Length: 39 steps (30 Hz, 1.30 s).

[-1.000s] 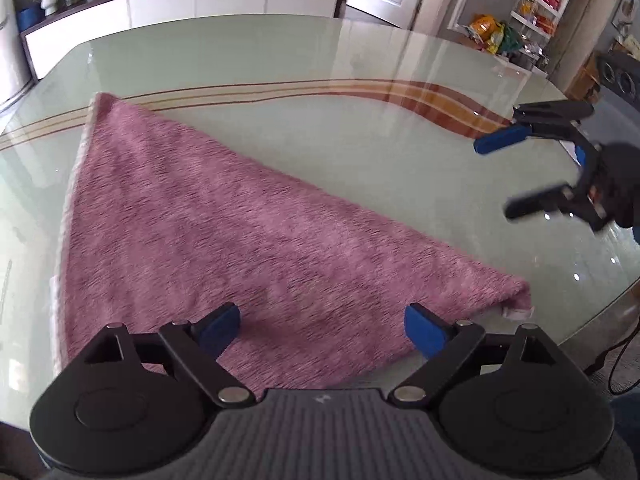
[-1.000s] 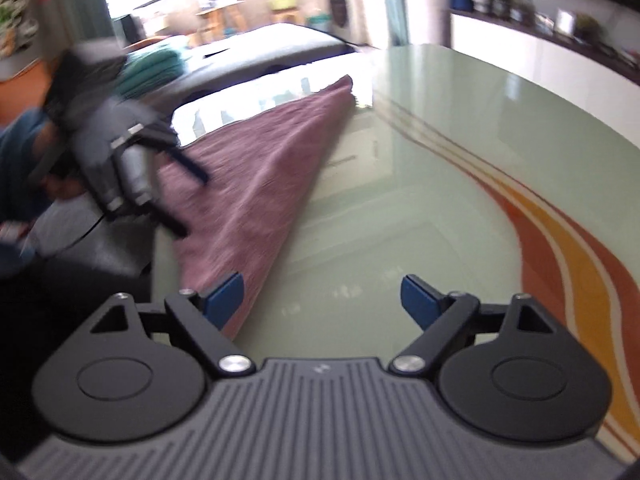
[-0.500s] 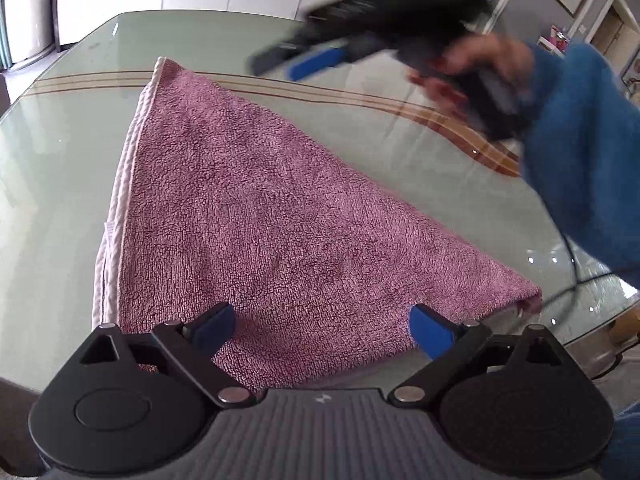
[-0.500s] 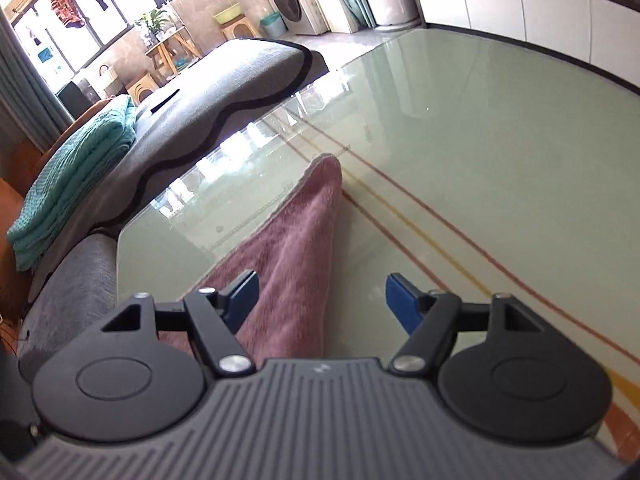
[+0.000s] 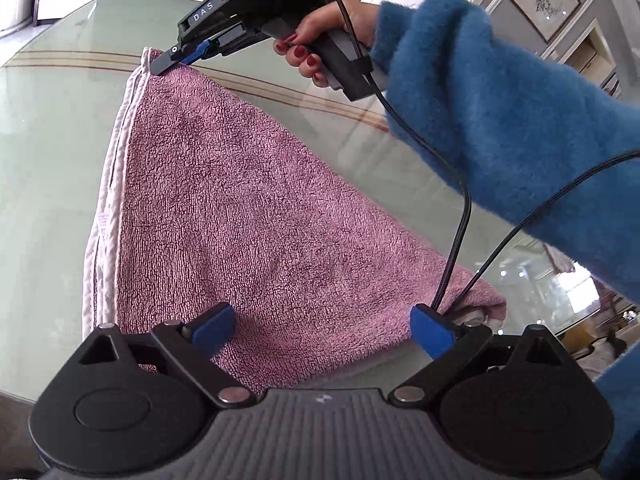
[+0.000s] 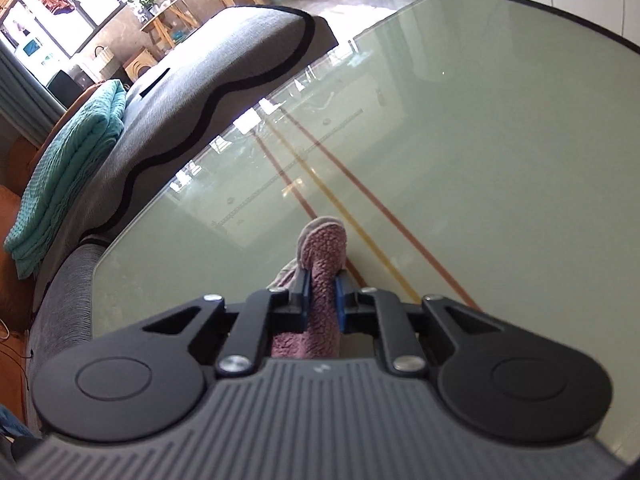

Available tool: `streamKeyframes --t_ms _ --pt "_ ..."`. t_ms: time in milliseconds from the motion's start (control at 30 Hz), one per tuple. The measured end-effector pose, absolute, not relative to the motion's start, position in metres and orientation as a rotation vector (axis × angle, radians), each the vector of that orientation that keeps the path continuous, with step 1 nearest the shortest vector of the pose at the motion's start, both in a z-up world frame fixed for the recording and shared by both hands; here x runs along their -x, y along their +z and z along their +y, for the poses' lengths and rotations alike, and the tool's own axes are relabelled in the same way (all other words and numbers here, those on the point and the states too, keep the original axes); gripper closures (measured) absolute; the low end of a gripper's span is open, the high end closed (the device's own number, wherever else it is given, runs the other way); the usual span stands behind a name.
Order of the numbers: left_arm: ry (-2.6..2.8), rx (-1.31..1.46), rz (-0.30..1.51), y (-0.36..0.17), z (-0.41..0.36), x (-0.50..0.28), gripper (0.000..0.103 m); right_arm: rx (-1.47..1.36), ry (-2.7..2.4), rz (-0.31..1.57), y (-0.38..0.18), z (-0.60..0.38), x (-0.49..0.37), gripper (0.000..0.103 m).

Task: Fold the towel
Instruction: 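Grasp the triangle tip with the right gripper and lift it over toward the folded edge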

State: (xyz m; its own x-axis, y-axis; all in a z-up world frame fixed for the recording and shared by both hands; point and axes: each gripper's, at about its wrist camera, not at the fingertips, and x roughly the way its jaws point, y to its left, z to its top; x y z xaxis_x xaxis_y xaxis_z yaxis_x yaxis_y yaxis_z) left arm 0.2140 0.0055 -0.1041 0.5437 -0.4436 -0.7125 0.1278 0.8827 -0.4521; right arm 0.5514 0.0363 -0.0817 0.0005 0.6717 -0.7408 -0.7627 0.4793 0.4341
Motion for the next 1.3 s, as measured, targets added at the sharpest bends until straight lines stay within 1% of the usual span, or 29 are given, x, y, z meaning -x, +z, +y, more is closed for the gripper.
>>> streamKeyframes --t_ms 167,367,500,600,800,1067,1300 --pt "-0.346 0.367 0.935 -0.101 0.013 -0.226 0.007 0.045 1.136 1.013 -0.063 0.029 -0.56 0.094" --pt "-0.295 0.297 0.917 -0.084 0.024 -0.263 0.008 0.02 1.045 0.91 -0.036 0.025 -0.596 0.094" --pt "-0.262 0.325 0.912 -0.082 0.043 -0.298 0.008 -0.007 1.021 0.858 -0.021 0.018 -0.615 0.094" --pt "-0.286 0.398 0.909 -0.08 0.054 -0.297 0.008 -0.002 1.076 0.825 -0.009 0.012 -0.612 0.094" --pt "-0.292 0.432 0.908 -0.08 0.074 -0.265 0.008 0.022 1.214 0.778 0.015 -0.013 -0.58 0.094" --pt "-0.278 0.396 0.923 -0.085 0.076 -0.264 0.008 0.08 1.356 0.726 0.049 -0.068 -0.503 0.093" --pt "-0.265 0.403 0.922 -0.087 0.077 -0.267 0.008 0.139 1.354 0.752 0.046 -0.124 -0.443 0.093"
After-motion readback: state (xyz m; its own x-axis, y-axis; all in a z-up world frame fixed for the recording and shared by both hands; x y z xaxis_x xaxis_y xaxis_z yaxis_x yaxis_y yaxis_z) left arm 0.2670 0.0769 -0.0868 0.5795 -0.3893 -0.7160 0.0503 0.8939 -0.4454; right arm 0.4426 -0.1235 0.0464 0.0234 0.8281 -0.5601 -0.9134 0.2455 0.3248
